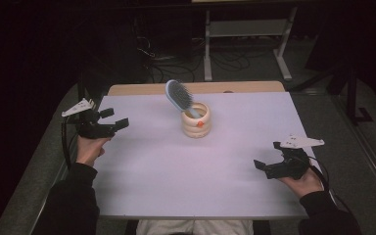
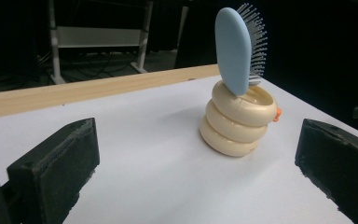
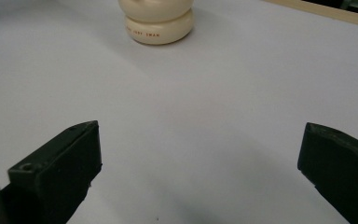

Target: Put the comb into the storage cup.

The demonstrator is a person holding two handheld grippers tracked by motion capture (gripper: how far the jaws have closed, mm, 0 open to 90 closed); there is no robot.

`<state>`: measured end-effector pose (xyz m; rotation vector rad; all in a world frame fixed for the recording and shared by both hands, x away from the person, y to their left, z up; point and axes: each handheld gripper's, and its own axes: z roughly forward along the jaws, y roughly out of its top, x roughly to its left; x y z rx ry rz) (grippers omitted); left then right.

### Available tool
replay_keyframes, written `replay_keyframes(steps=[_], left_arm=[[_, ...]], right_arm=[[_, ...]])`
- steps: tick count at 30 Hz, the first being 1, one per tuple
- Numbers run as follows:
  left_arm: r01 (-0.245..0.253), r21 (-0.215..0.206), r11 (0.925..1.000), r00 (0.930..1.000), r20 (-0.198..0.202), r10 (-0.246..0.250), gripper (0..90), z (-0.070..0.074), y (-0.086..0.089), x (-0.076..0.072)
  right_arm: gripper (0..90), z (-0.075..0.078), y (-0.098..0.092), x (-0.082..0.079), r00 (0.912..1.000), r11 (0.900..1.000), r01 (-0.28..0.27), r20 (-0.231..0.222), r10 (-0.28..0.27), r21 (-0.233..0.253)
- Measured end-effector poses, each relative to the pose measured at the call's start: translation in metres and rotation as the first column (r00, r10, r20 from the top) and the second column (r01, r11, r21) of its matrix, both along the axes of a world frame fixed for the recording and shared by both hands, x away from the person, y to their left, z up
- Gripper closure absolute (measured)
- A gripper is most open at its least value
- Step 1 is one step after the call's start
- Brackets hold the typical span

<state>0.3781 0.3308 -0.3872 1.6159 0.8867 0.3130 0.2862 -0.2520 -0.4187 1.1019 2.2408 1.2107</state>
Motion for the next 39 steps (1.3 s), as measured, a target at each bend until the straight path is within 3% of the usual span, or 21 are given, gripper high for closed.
replay_keyframes(steps=[10,20,28,39], left_arm=[[0.001,-0.005,1.0,0.9998,-0.021,-0.001,0.0,-0.015,0.008,-0.009],[0.003,0.028,0.9996,1.0,-0.008,-0.003,0.0,-0.025,0.012,-0.02],[-0.011,-0.001,0.9999,0.9998,-0.013,0.011,0.0,-0.029,0.02,-0.031],[-0.041,0.007,0.9991,0.9991,-0.007,0.041,0.0,-0.035,0.032,-0.046]], right_arm=[[0.0,0.0,0.0,0.0,1.0,1.0,0.002,-0.001,-0.002,-0.003],[0.0,0.0,0.0,-0.001,1.0,1.0,0.0,0.002,0.0,-0.006],[0.0,0.0,0.0,-0.001,1.0,1.0,0.0,-0.001,0.0,-0.008],[0.0,0.0,0.001,-0.002,1.0,1.0,0.002,0.005,-0.002,-0.015]])
